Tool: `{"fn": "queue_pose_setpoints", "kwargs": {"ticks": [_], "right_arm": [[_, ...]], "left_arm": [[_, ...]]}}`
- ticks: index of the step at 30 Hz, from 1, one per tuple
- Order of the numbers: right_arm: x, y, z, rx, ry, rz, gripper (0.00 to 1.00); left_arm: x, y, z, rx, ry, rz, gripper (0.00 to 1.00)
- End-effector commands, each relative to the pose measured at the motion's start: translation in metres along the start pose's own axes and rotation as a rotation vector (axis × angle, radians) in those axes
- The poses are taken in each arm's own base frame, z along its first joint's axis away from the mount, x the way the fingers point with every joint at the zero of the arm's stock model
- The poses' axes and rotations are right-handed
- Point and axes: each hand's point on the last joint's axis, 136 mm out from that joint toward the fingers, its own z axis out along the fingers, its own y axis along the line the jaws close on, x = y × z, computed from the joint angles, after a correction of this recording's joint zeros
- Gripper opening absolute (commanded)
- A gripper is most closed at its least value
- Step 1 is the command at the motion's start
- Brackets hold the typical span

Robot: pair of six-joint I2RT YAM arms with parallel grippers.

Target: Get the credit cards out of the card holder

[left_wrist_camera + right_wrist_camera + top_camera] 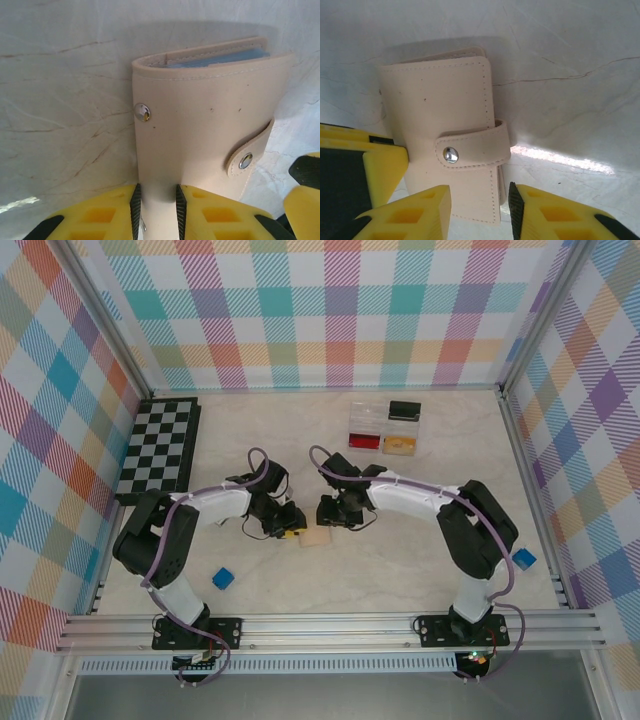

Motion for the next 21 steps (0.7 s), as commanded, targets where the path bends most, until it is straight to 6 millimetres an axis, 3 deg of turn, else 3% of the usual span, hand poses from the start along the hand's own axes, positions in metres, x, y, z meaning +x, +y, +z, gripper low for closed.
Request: {"fn": "queue_pose_setpoints", "kwargs": {"ticks": [1,7,12,21], "right_arm": [[-0.002,-0.003,0.001,0.060,0.011,-0.064,0.37],[-0.010,0.003,0.006,0.130,-0.003,-0.155,0.33],[-0.013,0.008,0.011,0.226,-0.017,-0.227,0.38],[-0.012,0.018,0.022,0.268,0.006,-0.279,0.44]], "left_arm": [[0.002,-0.002,0.003,0.031,0.012,-0.017,0.26],[-0.007,0.006,-0.005,0.083,-0.022,-0.087,0.23],[-0.015,0.006,-0.018,0.153,-0.052,-0.112,0.27],[-0.024,0.031,-0.026,0.170,-0.090,-0.240,0.31]]}}
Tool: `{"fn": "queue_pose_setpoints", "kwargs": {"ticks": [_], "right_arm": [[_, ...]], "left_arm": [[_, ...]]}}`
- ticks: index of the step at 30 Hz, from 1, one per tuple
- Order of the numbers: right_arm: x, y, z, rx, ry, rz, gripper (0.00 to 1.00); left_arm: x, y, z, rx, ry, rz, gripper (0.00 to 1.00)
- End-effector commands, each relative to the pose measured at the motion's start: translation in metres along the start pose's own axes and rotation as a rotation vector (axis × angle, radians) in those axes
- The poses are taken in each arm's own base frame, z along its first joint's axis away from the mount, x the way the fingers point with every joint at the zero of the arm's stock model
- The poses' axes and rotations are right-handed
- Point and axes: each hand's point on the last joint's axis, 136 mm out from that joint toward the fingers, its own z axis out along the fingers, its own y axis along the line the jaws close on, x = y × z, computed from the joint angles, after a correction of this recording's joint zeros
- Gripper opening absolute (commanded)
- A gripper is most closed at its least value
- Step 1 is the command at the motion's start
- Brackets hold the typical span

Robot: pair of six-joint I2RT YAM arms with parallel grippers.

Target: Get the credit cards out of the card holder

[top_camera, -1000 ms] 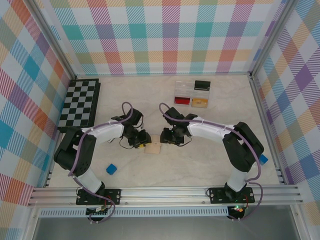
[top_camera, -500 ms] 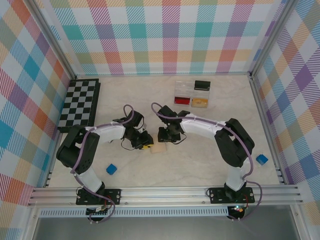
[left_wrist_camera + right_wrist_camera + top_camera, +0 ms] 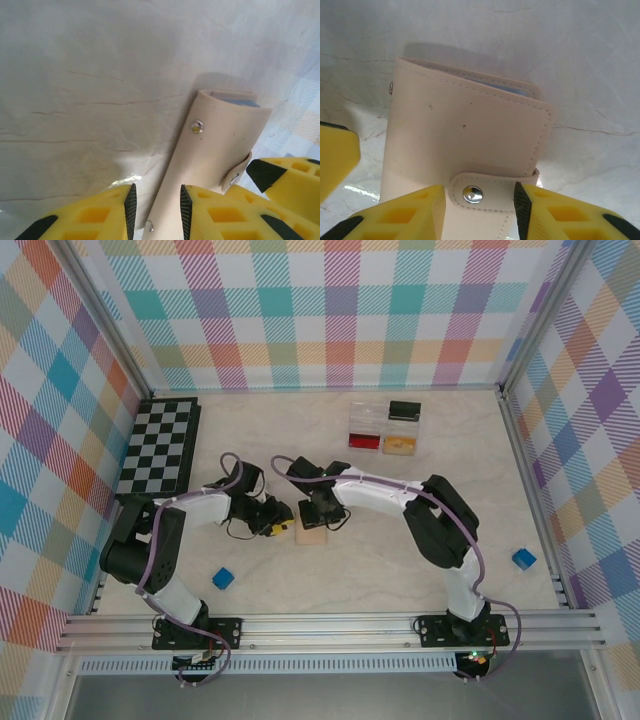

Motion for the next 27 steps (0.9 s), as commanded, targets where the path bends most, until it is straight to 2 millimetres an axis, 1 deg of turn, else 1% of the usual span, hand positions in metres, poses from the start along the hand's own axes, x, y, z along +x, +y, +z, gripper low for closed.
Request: {"fn": "queue_pose_setpoints", "kwargs": {"ticks": [1,7,14,16,18,27], "right_arm": [[-0.001,-0.002,0.000,0.043,0.017,-0.033,0.45],[0.002,-0.003,0.011,0.076,0.048,-0.034,0.48],[0.011,-0.012,0.024,0.132,0.086,-0.036,0.48],[0.012,-0.013,0.027,0.139,0.092,-0.038,0.46],[0.014,-0.013,0.029,0.136,0.096,-0.038,0.42],[0.016,-0.010,0.027,0.087,0.084,-0.013,0.30]], "left_arm": [[-0.002,0.003,-0.006,0.031,-0.010,-0.046,0.31],[-0.001,0.002,-0.010,0.036,-0.013,-0.052,0.35],[-0.002,0.001,-0.011,0.037,-0.014,-0.049,0.37],[-0.001,0.001,-0.011,0.037,-0.011,-0.050,0.38],[0.000,0.001,-0.011,0.039,-0.009,-0.051,0.38],[0.003,-0.001,-0.011,0.058,0.004,-0.046,0.39]]}}
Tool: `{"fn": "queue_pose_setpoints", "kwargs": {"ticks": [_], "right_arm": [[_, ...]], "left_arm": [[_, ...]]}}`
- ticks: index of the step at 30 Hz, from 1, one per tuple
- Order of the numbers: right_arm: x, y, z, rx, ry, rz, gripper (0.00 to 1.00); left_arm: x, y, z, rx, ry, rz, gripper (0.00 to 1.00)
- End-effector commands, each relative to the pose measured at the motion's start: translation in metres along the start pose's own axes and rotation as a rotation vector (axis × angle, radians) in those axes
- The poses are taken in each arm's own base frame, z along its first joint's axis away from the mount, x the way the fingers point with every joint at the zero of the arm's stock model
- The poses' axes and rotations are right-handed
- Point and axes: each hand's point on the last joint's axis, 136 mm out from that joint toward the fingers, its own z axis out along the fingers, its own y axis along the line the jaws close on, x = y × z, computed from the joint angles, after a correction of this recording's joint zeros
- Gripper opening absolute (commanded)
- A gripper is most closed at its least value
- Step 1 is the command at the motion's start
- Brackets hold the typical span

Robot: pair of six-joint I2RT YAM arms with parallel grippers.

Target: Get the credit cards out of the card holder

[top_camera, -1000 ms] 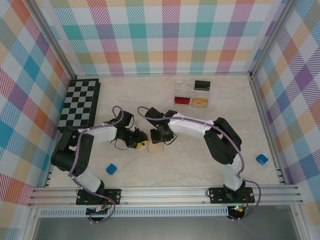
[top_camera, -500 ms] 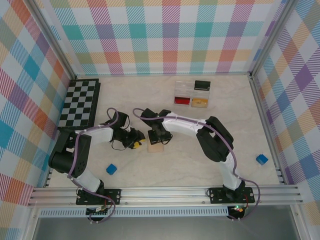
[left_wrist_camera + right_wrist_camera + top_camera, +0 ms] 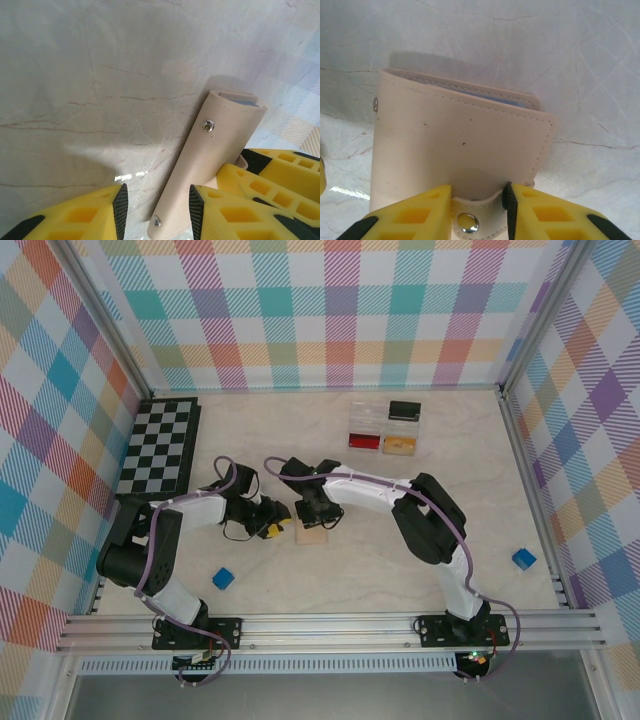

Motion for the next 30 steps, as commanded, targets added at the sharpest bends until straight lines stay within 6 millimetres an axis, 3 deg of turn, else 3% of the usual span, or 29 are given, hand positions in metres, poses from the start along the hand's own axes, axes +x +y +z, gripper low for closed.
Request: {"fn": "queue_pose_setpoints", "kwargs": {"ticks": [1,8,17,22,25,30], "right_arm": [[0.018,-0.010,0.019,0.022,0.064,0.006,0.29],[0.017,-0.010,0.014,-0.055,0.057,0.042,0.28],[0.012,-0.006,0.003,-0.254,0.046,0.118,0.31],[0.011,-0.010,0.005,-0.283,0.049,0.152,0.32],[0.012,-0.012,0.006,-0.290,0.047,0.167,0.32],[0.012,-0.018,0.005,-0.282,0.037,0.187,0.32]], "left_arm": [[0.003,-0.002,-0.006,0.030,0.006,-0.008,0.39],[0.006,-0.010,-0.005,0.073,0.018,-0.002,0.39],[0.011,-0.038,-0.015,0.138,0.009,0.068,0.37],[0.021,-0.054,-0.003,0.158,0.046,0.108,0.31],[0.023,-0.054,0.007,0.138,0.057,0.114,0.28],[0.022,-0.038,0.023,0.078,0.073,0.077,0.23]]}}
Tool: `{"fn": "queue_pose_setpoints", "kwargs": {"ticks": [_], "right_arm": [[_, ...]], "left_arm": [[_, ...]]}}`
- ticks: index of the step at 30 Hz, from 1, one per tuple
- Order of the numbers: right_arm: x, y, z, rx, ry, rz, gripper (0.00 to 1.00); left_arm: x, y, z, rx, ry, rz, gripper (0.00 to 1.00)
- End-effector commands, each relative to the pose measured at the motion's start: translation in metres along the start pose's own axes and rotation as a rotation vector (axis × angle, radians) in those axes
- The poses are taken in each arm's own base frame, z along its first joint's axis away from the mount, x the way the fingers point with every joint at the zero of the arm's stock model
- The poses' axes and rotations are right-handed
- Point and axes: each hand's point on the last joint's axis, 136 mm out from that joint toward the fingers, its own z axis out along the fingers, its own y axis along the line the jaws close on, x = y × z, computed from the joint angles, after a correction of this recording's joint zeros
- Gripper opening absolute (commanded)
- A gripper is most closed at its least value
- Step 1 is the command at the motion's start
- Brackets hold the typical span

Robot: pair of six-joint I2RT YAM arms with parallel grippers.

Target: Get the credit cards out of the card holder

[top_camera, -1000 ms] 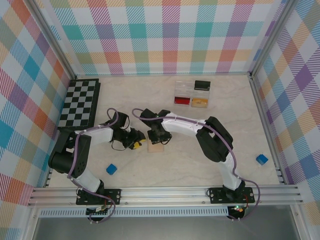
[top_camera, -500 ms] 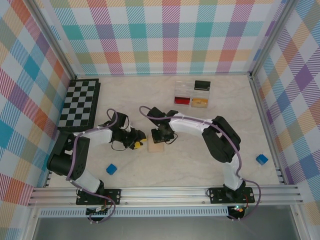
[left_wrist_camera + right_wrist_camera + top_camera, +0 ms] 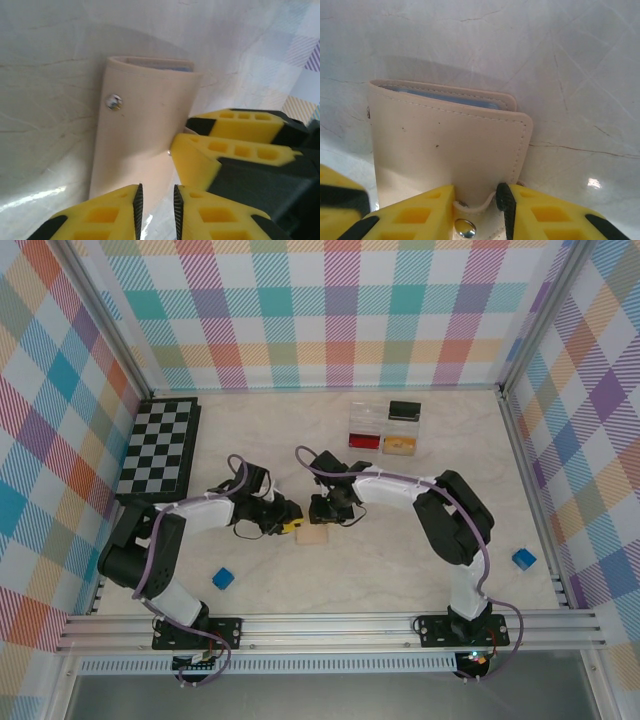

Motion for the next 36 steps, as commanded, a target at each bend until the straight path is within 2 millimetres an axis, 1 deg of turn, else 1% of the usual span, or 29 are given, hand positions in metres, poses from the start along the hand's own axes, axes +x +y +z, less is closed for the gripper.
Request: {"fn": "queue_pose_setpoints", "kwargs": {"ticks": [1,4,6,10,13,17,19,23,31,33,36], "right_arm": [[0.010,-0.012,0.000,0.023,0.026,0.038,0.32],[0.008,-0.015,-0.002,0.036,0.015,0.041,0.34],[0.007,-0.016,-0.005,0.043,0.003,0.043,0.36],[0.006,-0.019,-0.011,0.060,-0.022,0.050,0.41],[0.004,-0.027,-0.017,0.103,-0.048,0.065,0.42],[0.004,-0.041,-0.024,0.181,-0.071,0.085,0.43],[0.005,-0.046,-0.025,0.205,-0.071,0.088,0.42],[0.007,-0.044,-0.021,0.194,-0.055,0.092,0.37],[0.009,-0.034,-0.011,0.150,-0.008,0.094,0.36],[0.009,-0.037,-0.011,0.166,-0.005,0.100,0.36],[0.008,-0.049,-0.017,0.242,-0.023,0.115,0.35]], "left_arm": [[0.000,0.008,0.012,-0.036,0.019,-0.022,0.22],[0.002,0.024,0.015,-0.093,0.024,-0.037,0.21],[0.002,0.032,0.014,-0.133,0.021,-0.037,0.20],[0.003,0.040,0.011,-0.181,0.016,-0.028,0.20],[0.004,0.043,0.011,-0.195,0.018,-0.028,0.20],[0.003,0.045,0.013,-0.199,0.021,-0.030,0.20],[0.002,0.044,0.013,-0.198,0.020,-0.028,0.20],[0.001,0.043,0.013,-0.199,0.017,-0.026,0.20],[0.000,0.040,0.012,-0.196,0.014,-0.023,0.21],[0.000,0.040,0.011,-0.198,0.013,-0.023,0.21],[-0.001,0.039,0.010,-0.199,0.009,-0.021,0.21]]}}
